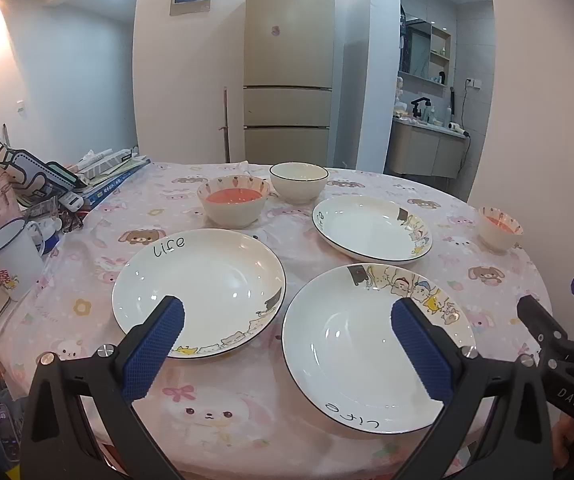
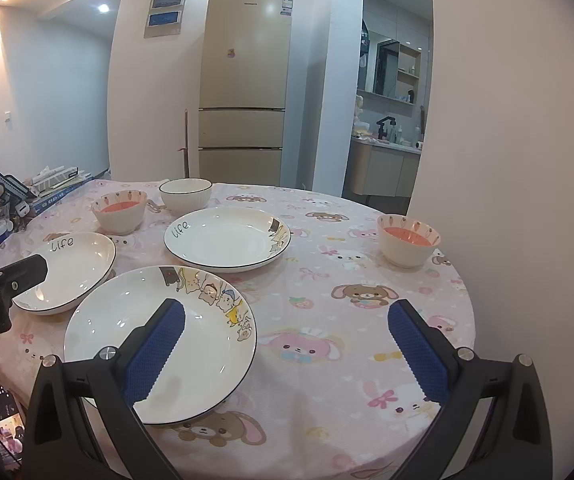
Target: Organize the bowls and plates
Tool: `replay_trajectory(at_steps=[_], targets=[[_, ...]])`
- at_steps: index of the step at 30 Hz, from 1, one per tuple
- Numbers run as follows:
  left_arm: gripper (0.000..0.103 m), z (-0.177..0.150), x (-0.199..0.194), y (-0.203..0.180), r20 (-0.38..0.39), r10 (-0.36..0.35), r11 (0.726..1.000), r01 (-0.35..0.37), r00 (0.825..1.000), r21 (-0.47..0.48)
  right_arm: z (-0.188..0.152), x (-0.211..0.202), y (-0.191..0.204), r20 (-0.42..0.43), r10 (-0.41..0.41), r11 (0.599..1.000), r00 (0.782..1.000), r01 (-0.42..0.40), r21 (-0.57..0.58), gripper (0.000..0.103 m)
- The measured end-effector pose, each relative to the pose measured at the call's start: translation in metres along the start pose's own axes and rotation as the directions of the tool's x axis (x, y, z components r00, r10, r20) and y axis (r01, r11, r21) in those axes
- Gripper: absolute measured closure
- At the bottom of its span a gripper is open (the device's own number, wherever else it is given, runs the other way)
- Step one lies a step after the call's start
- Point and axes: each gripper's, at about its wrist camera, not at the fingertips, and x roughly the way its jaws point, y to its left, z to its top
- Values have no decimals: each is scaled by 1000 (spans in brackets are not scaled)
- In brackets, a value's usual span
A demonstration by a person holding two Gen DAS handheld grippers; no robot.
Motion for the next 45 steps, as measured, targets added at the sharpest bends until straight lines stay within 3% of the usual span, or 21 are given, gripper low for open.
replay_trajectory(at_steps=[45], targets=[[0,-8,1,-20,12,-20,999,20,1000,43,-11,8,-8,-37,3,1000,999,-2,14,0]])
